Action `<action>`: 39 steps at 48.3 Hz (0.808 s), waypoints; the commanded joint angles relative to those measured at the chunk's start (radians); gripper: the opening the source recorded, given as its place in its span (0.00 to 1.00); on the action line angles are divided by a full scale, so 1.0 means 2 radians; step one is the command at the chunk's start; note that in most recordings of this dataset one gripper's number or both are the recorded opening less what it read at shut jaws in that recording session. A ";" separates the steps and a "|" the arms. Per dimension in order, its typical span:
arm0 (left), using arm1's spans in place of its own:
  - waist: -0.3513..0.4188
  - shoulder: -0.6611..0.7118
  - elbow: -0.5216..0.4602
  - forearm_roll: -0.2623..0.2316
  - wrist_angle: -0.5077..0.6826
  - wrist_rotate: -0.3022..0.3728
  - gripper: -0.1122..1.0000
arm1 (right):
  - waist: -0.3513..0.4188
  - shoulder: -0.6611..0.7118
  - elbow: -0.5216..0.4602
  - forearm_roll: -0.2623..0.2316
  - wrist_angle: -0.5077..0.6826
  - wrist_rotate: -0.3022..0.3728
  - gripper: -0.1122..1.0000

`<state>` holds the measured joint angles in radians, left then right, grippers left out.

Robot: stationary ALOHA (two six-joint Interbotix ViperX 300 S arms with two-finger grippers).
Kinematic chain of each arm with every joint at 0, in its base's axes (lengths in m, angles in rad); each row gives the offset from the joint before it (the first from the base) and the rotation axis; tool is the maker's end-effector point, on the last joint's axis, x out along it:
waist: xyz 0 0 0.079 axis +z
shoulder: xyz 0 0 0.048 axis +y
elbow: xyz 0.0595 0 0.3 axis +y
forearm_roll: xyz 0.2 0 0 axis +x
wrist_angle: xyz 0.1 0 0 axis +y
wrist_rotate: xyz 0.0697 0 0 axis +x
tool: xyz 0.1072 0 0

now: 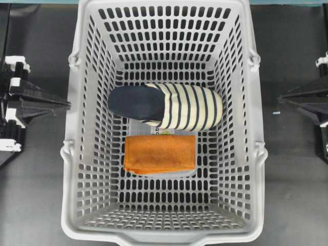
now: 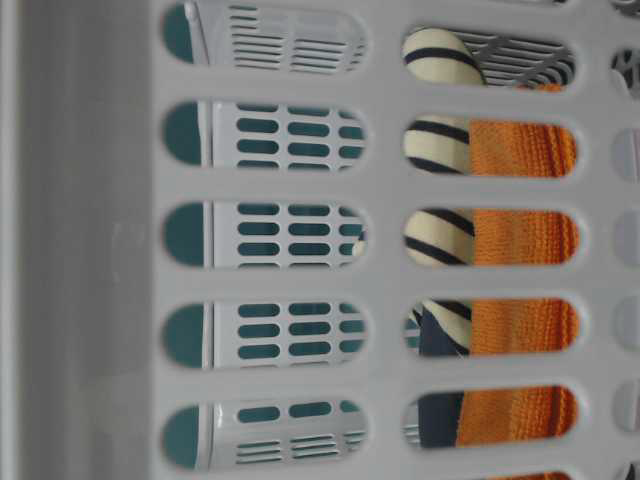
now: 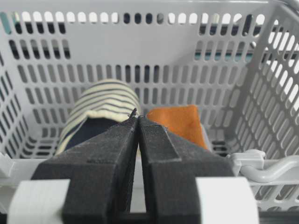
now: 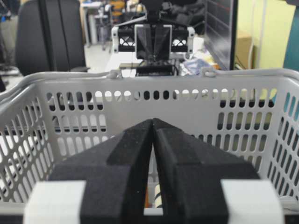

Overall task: Pick up the orange cloth from the shopping basket with the left arm.
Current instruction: 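Lower the left gripper into the basket toward the orange cloth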

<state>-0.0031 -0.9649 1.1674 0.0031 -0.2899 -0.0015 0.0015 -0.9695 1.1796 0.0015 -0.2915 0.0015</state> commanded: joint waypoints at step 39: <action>-0.031 0.310 -0.437 0.021 0.521 -0.041 0.10 | 0.002 -0.027 -0.006 0.011 0.095 0.038 0.09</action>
<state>-0.0598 -0.4080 0.3850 0.0399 0.6796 -0.0874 0.0031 -1.0124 1.1904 0.0199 -0.1028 0.0798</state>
